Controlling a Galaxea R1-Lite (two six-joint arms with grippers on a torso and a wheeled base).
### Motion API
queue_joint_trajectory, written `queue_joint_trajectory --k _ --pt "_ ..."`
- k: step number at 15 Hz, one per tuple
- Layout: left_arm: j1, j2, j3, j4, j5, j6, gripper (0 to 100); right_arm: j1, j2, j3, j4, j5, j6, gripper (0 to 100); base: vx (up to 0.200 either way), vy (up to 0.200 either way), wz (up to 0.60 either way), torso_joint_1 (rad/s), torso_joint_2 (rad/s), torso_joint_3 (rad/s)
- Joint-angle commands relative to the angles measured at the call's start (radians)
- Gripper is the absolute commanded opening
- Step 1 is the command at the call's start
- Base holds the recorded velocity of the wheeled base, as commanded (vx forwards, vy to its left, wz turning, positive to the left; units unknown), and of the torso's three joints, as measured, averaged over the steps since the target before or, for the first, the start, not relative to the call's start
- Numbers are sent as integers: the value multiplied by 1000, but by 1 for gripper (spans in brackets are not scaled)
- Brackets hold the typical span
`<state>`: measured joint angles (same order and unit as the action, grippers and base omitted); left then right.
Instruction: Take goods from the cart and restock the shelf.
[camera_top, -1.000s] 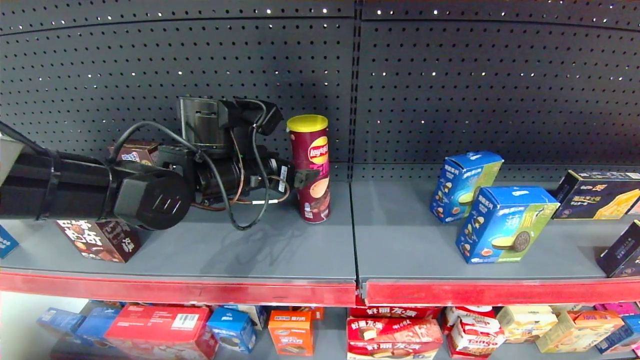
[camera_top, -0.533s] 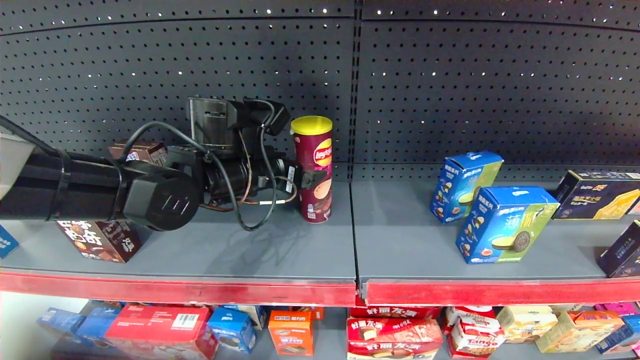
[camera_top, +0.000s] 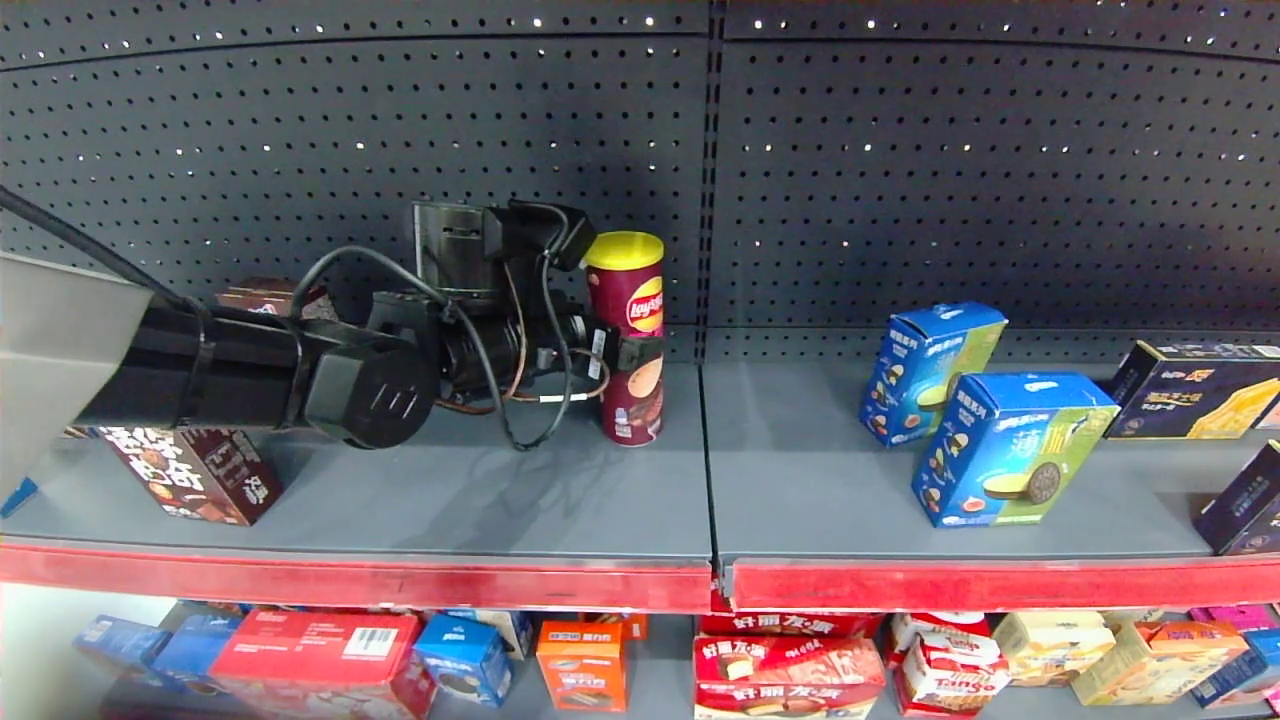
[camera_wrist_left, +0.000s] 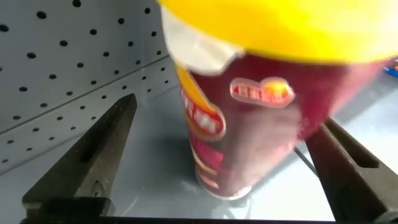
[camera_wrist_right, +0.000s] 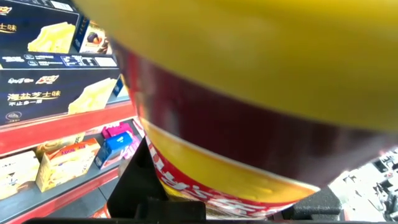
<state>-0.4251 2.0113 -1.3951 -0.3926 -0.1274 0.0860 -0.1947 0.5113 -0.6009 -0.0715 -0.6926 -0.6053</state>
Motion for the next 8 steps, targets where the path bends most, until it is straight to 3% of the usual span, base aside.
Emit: queue_joint_trajectory --k 1,5,6,8 --pt "-4 26 -19 0 0 0 100 0 -5 7 -1 1 -1 0 0 0 0 0 0 0" --pt "-4 66 -64 0 14 -2 100 0 -28 10 1 -1 -2 0 0 0 0 0 0 0" --pt "-6 73 -70 0 17 -2 0 0 -33 12 1 -1 -5 0 0 0 0 0 0 0" --pt "-18 78 -71 -2 23 -3 0 0 -37 13 1 -1 -7 0 0 0 0 0 0 0"
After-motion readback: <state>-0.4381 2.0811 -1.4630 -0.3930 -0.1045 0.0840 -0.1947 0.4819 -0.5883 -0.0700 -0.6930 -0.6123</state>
